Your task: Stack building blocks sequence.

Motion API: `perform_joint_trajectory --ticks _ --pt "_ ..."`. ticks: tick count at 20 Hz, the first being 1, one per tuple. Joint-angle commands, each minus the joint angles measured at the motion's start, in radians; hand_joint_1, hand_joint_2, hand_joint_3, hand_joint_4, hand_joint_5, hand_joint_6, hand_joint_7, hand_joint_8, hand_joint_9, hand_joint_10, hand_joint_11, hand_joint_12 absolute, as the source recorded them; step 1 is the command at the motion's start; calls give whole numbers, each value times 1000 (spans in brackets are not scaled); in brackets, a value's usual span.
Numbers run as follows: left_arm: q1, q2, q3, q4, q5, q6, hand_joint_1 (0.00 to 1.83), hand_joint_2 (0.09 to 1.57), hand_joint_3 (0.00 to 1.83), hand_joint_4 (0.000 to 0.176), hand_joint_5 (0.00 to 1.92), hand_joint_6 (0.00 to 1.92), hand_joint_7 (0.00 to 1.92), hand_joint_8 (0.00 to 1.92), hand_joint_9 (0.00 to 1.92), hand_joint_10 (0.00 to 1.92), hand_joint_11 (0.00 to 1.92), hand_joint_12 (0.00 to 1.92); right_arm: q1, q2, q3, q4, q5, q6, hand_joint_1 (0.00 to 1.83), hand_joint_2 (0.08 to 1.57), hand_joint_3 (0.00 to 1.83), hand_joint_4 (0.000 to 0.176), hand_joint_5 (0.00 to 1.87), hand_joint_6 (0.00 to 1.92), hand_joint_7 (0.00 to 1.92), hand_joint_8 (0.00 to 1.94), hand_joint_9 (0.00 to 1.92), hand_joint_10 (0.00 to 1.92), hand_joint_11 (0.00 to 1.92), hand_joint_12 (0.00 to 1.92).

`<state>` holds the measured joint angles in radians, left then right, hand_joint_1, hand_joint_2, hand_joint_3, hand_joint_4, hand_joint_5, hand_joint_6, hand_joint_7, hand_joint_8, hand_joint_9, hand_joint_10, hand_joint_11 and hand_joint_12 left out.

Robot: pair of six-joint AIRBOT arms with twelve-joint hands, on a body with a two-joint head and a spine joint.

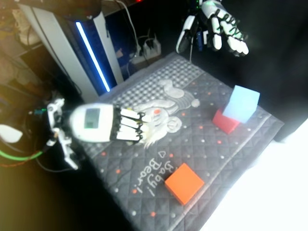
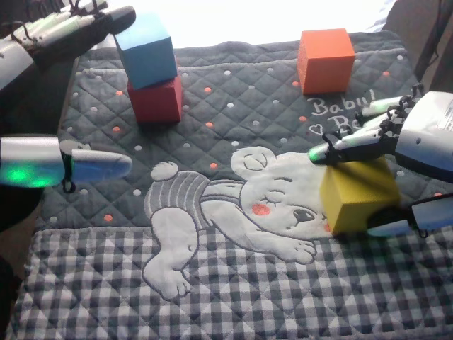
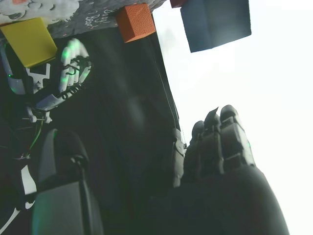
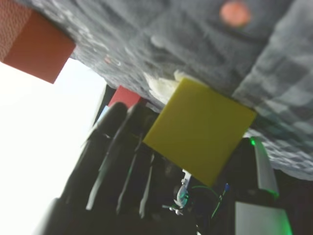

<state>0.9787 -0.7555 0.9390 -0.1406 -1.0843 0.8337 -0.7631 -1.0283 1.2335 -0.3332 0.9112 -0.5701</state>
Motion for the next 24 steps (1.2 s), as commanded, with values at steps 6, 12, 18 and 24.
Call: perform_joint_trajectory --ticks 6,12,18,24 --pt "-2 -2 6 -15 -143 -14 807 910 7 94 216 14 26 6 0 0 26 20 97 11 41 63 125 -2 1263 1119 0 0 973 753 1019 1211 1050 1410 971 1752" --pt "1 -15 13 -17 -139 -25 850 899 0 72 255 11 50 6 3 1 46 45 293 -26 146 135 92 -69 1155 1090 0 0 1032 892 1349 421 1291 960 1106 1476" --pt "-2 -23 23 -7 -119 -31 830 903 2 83 264 10 40 1 0 0 27 56 441 -150 317 181 -122 -114 1158 1108 0 0 990 955 1376 423 1360 883 1221 1303" --pt "-23 -35 37 24 -107 -51 788 903 2 97 270 1 49 1 9 0 0 186 509 -273 448 192 -302 -164 1160 1111 0 0 990 954 1381 426 1358 864 1205 1262"
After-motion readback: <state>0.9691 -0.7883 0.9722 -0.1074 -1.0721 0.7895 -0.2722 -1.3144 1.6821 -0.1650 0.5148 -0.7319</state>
